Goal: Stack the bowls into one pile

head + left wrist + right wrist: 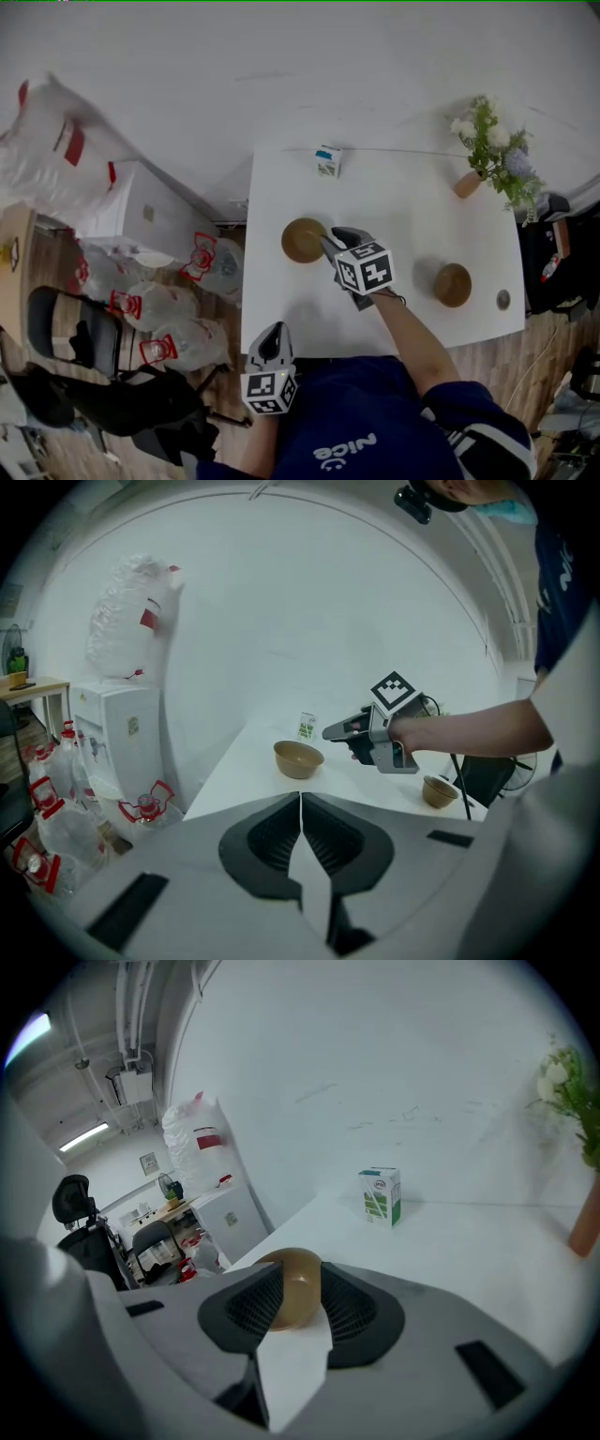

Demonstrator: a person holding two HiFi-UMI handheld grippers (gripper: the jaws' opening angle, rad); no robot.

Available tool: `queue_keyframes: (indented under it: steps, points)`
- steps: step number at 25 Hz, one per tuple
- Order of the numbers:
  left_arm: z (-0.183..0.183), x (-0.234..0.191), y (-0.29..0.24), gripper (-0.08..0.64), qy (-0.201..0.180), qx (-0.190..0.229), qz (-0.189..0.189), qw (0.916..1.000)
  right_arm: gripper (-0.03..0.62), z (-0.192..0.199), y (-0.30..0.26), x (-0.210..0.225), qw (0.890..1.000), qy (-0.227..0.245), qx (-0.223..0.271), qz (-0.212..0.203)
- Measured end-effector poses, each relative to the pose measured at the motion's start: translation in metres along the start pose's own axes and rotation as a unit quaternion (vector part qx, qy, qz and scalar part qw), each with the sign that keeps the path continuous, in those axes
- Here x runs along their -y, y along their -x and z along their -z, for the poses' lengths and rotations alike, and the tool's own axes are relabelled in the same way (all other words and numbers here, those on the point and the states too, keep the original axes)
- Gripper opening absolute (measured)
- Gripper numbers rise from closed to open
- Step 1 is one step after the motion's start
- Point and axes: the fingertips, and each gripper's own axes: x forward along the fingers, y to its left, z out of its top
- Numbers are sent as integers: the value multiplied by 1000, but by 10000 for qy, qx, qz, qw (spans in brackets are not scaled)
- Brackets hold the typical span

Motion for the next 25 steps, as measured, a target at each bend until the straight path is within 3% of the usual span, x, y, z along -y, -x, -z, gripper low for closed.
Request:
queue_keyframes:
  steps: [9,17,25]
  points:
    - [9,-19,19,23,132,-13,-463,9988,140,11,-35,16,9992,-133,-356,155]
    - [10,-18,21,23,61,-94,-502,9987,138,25,-54,18,9972,-242,-686,188]
    - [9,-19,20,23,4,-106,-475,9988,41,28,-56,22,9960,-528,-668,282]
